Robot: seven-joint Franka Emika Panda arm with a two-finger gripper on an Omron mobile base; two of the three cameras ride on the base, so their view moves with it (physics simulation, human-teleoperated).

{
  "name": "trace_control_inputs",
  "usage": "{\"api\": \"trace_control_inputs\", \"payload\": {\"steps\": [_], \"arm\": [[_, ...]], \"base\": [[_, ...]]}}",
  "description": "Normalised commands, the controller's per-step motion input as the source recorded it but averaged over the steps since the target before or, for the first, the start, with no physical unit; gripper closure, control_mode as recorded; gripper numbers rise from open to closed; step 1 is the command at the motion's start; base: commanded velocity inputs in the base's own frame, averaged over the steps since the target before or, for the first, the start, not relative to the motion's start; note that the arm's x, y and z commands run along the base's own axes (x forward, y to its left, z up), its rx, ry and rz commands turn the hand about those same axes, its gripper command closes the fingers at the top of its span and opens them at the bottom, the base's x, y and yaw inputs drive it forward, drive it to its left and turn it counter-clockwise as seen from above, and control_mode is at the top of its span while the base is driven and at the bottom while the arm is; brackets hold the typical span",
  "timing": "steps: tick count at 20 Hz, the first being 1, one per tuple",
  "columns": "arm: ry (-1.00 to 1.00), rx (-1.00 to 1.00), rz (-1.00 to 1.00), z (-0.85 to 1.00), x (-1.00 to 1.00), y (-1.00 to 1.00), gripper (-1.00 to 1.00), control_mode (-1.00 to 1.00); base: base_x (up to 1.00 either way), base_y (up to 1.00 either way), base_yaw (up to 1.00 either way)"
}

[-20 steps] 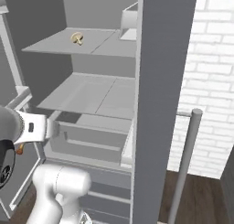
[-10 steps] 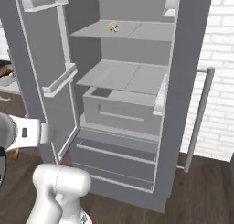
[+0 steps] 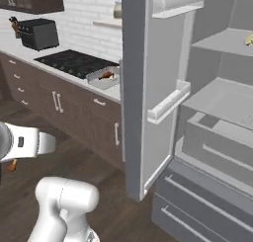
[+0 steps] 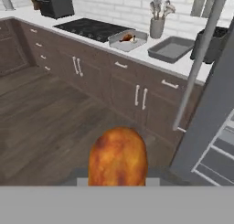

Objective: Place one mushroom and one chicken drumstick in each tupperware on the nearby counter, to pack two identical lunches.

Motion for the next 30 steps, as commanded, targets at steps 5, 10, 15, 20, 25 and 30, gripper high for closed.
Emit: {"api": "trace_control_inputs", "payload": {"steps": [5,10,15,20,25,30], "arm": [[0.00,0.00,0.00,0.00,0.00,0.00,1.00,1.00],[0.00,0.00,0.00,0.00,0.00,0.00,1.00,1.00],[0.00,0.00,0.00,0.00,0.00,0.00,1.00,1.00],[0.00,0.00,0.00,0.00,0.00,0.00,1.00,1.00],[0.00,0.00,0.00,0.00,0.00,0.00,1.00,1.00],[0.00,0.00,0.00,0.00,0.00,0.00,1.00,1.00]], "base": [[0.69,0.65,0.56],[1.00,0.51,0.40],[1.00,0.03,-0.01],[1.00,0.04,-0.41],[1.00,0.26,-0.62],[1.00,0.27,-0.72]]}}
